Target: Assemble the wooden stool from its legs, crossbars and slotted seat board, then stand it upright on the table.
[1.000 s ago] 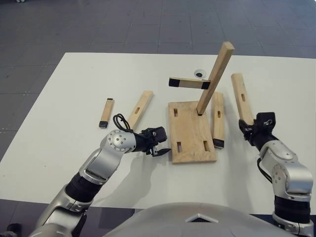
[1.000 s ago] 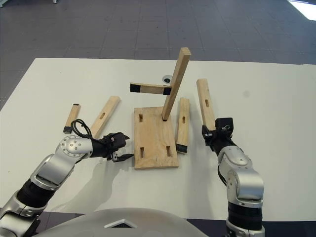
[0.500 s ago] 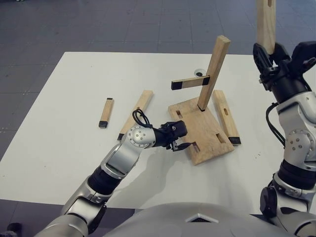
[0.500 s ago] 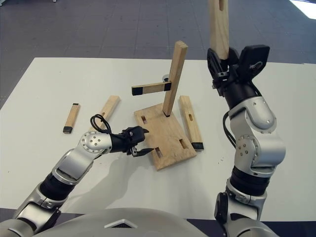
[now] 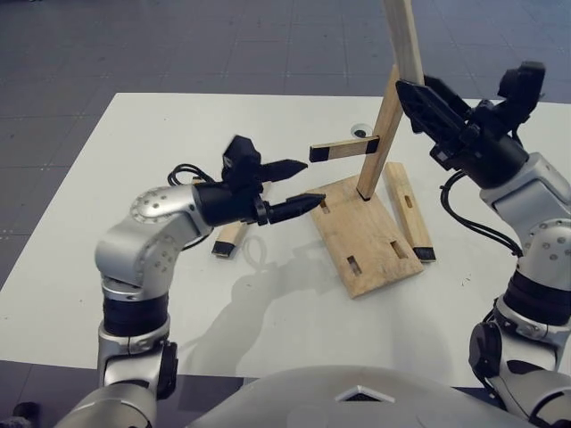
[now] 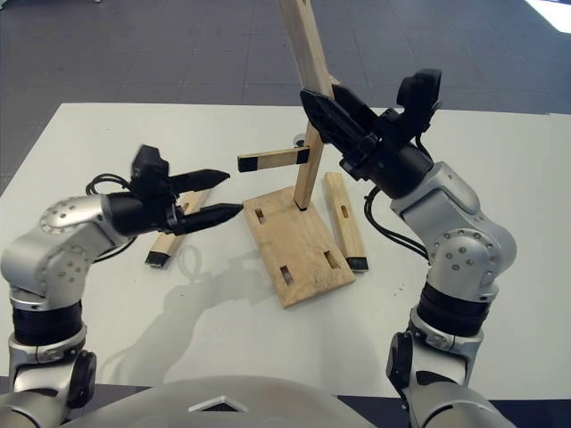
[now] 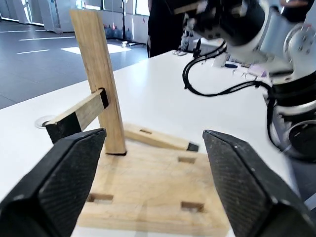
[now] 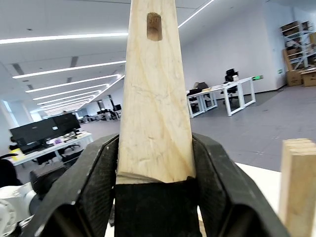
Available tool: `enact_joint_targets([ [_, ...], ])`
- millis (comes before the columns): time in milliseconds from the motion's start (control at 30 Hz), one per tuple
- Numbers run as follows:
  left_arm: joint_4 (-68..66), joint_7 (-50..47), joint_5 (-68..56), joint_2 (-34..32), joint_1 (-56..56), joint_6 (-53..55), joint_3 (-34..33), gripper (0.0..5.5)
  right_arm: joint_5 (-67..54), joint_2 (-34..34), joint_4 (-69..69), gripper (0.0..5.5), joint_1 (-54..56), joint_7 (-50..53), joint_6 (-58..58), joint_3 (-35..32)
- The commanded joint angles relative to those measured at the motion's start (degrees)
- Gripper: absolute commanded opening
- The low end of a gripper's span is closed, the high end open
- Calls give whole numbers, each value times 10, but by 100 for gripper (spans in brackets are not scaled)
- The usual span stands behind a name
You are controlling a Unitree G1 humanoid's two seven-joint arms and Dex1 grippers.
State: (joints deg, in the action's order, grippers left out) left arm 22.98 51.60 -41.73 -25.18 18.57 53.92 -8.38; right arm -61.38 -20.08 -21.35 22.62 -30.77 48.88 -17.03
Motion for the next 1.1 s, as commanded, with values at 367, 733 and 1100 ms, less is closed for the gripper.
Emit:
enact_joint_targets([
  [367,-145,-255,-338,105,161,163,-110,449,-91,-57,5,210,19,-91,47,55],
  [733,-141,-330,-522,57,145,146,-85,406,-80,-76,8,210,21,-123,45,88],
  [1100,-150,-321,-518,38,140,108,-58,349,-79,-79,-2,210,16,-126,38,107],
])
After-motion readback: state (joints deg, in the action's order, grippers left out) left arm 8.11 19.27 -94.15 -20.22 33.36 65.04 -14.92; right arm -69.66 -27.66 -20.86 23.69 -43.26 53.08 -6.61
